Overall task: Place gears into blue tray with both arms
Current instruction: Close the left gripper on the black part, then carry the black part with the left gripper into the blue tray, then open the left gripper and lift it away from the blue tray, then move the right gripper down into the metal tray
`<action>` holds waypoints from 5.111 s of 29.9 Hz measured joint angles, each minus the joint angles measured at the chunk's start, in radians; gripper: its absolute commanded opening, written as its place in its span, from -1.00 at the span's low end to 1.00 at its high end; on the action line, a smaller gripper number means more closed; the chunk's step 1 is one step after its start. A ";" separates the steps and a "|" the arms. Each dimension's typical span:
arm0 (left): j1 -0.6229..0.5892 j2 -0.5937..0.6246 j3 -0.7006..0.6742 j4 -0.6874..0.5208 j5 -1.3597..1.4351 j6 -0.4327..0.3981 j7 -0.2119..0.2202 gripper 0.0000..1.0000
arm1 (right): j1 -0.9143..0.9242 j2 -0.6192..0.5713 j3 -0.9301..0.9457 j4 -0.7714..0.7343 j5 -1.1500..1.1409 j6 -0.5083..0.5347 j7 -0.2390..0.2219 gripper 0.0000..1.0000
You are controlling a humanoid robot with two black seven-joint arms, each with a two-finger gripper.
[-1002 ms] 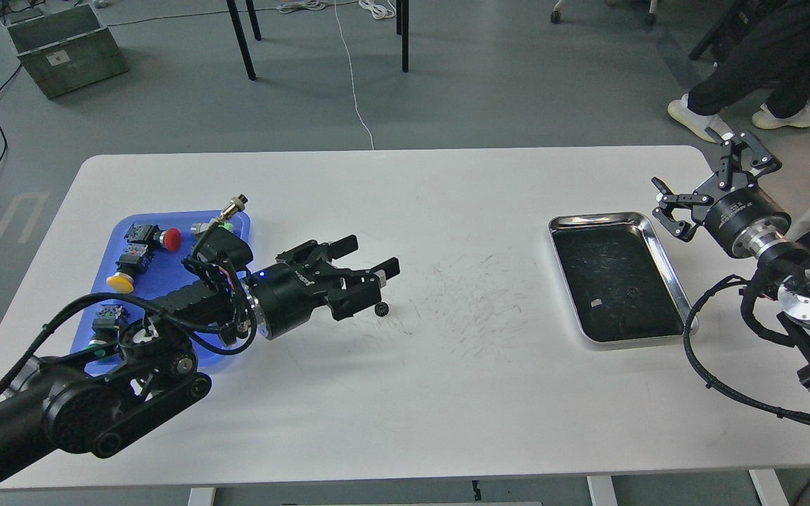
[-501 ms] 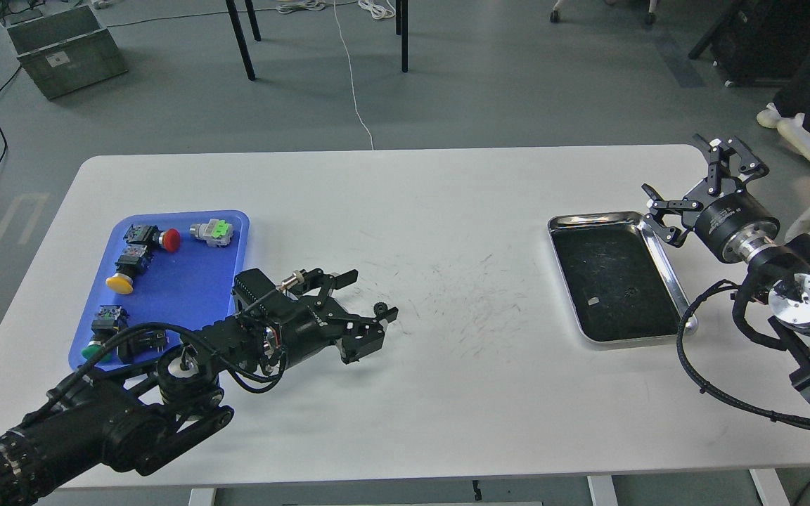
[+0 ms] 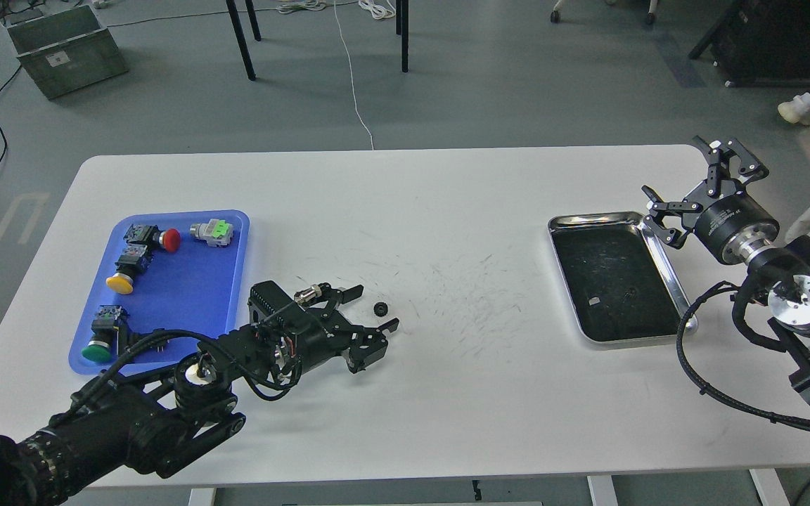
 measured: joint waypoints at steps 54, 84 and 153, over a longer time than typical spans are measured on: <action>-0.098 0.543 -0.105 -0.359 -0.342 0.010 -0.025 -0.90 | 0.015 -0.006 0.000 0.002 -0.004 0.001 0.000 0.91; -0.002 0.392 -0.025 0.135 -0.402 0.000 -0.165 -0.83 | 0.017 -0.006 -0.002 0.001 -0.010 0.000 0.000 0.91; -0.305 0.098 -0.181 0.196 -2.095 -0.532 -0.089 0.96 | 0.195 -0.258 -0.266 0.225 -0.066 -0.009 -0.010 0.91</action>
